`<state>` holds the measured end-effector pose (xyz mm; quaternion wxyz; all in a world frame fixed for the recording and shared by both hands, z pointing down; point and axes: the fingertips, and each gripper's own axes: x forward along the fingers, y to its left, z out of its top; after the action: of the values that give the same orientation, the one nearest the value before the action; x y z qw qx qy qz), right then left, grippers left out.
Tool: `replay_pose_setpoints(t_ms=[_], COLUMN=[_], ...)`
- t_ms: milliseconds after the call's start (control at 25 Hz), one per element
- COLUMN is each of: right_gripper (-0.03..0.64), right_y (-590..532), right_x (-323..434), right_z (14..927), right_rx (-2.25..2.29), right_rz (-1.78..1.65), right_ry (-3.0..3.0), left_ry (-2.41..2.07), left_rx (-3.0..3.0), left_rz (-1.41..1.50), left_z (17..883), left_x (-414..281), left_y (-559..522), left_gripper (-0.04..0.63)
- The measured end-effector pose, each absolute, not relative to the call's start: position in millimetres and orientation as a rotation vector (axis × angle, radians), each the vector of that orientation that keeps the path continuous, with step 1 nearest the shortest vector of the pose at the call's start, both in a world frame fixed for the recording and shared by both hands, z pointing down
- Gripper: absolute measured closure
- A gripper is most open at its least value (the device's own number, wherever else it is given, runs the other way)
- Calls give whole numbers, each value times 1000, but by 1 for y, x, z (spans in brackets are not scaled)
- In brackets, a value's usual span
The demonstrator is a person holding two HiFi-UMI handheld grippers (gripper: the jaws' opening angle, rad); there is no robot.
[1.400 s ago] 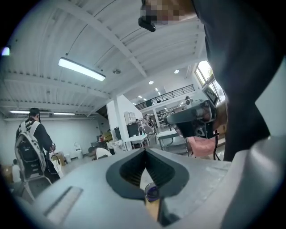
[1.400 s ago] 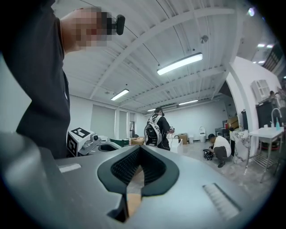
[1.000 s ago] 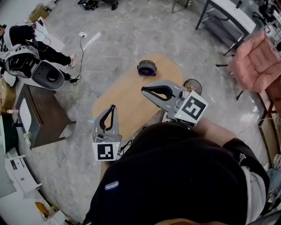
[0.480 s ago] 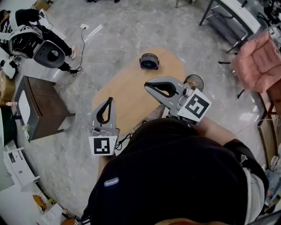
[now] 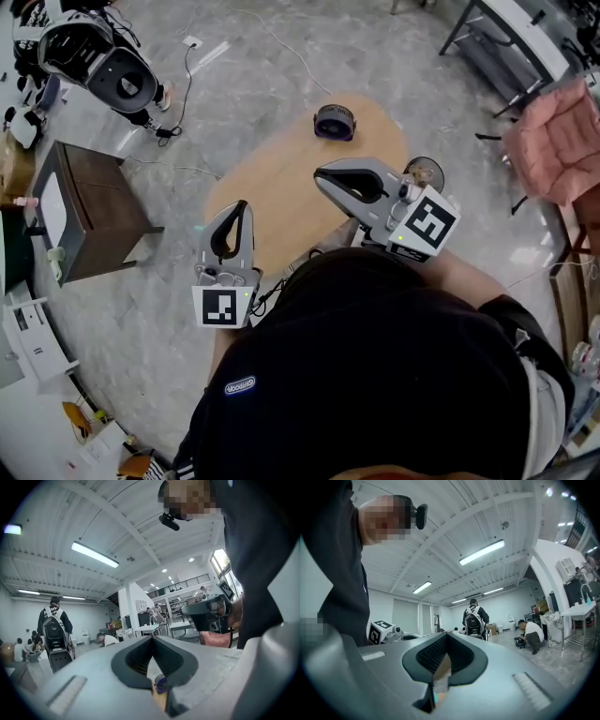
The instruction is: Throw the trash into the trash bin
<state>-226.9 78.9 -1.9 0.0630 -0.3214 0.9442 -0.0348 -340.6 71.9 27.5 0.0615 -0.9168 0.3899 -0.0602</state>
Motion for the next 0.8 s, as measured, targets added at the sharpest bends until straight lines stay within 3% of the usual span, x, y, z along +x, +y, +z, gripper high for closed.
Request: replay_pose_setpoints(t_ms=[800], right_gripper=[586], right_y=[88], right_x=[-297], right_z=[1], right_rx=[-831], right_rz=[-56], right_ry=[2942], left_ry=[1148], left_rx=[-2815], left_rz=[-71], left_z=[27], left_x=[-382], left_y=[89], left_gripper=[594])
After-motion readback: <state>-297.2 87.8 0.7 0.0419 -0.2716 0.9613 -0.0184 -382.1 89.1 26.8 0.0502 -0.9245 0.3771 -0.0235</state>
